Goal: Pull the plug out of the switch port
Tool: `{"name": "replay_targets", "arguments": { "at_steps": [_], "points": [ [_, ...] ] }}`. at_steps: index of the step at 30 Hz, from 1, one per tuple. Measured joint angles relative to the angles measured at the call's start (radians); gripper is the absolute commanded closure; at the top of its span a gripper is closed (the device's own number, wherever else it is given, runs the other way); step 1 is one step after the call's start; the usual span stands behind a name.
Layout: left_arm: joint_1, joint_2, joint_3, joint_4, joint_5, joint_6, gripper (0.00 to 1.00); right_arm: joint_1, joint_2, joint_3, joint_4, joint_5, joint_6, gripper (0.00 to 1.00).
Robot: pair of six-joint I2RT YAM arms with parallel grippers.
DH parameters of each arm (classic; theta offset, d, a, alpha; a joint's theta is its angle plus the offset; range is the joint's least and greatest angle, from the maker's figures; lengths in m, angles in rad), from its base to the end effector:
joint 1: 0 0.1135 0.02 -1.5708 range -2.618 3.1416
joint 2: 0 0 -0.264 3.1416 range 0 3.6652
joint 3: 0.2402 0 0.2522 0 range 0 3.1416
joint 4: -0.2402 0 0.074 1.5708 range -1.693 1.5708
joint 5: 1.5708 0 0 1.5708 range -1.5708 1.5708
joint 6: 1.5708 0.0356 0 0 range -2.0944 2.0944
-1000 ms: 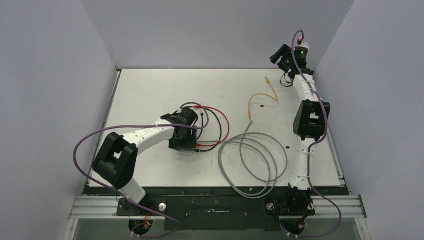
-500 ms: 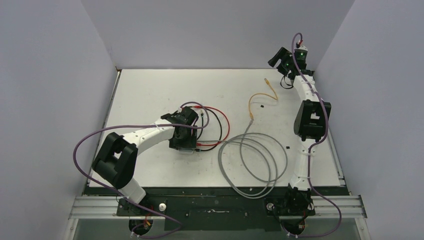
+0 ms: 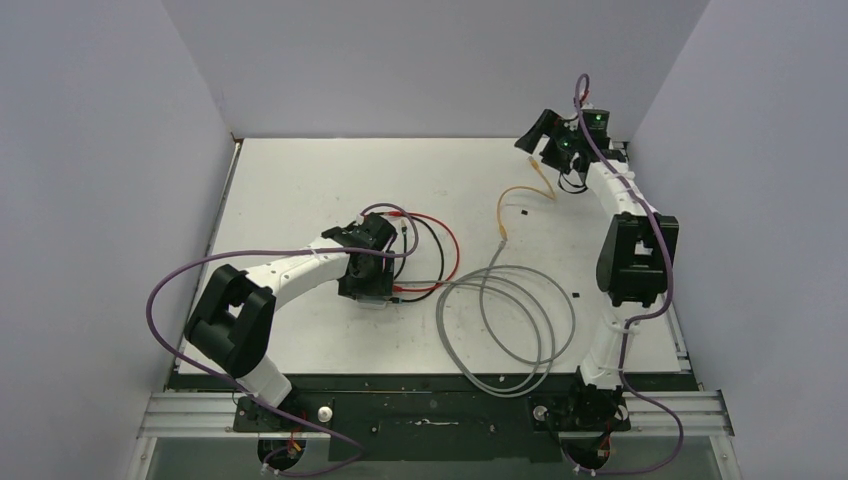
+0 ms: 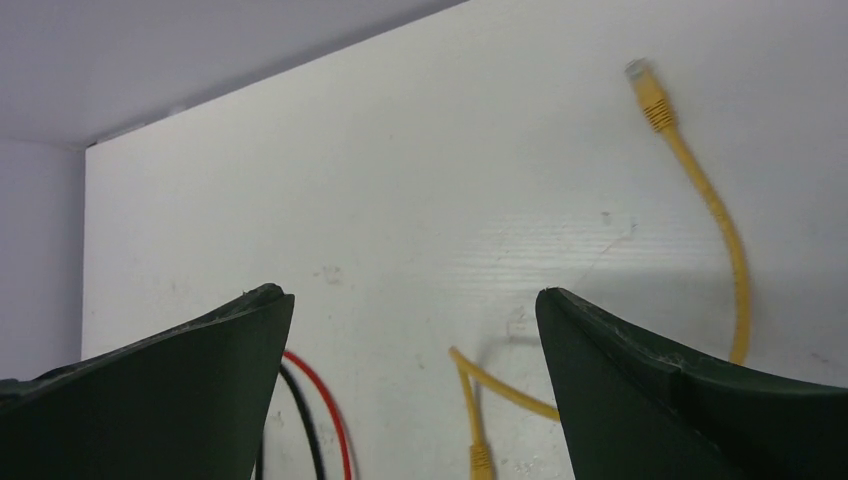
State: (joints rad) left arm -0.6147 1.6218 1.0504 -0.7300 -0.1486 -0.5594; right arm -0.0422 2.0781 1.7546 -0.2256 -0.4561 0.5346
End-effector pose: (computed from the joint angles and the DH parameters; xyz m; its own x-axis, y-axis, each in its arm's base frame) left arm 0.2490 -0.1693 0.1899 -0.9530 0.0304 -0.3013 0.0383 0.9991 -0.0203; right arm 0.4902 -0.0050 0.2680 -0.6206 0.4840 -0.6169 -0.0247 0.7742 0.6324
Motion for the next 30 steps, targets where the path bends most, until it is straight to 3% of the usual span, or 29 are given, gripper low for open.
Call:
{"name": "replay_targets", "arguments": {
  "at_steps": [17, 30],
  "points": [
    [0.000, -0.025, -0.030, 0.023, 0.006, -0.010, 1.00, 0.195, -0.286, -0.415, -0.037, -0.247, 0.007, 0.01],
    [0.000, -0.049, -0.059, 0.058, 0.049, -0.040, 1.00, 0.332, -0.367, -0.602, 0.020, -0.424, 0.076, 0.02]
  ]
}}
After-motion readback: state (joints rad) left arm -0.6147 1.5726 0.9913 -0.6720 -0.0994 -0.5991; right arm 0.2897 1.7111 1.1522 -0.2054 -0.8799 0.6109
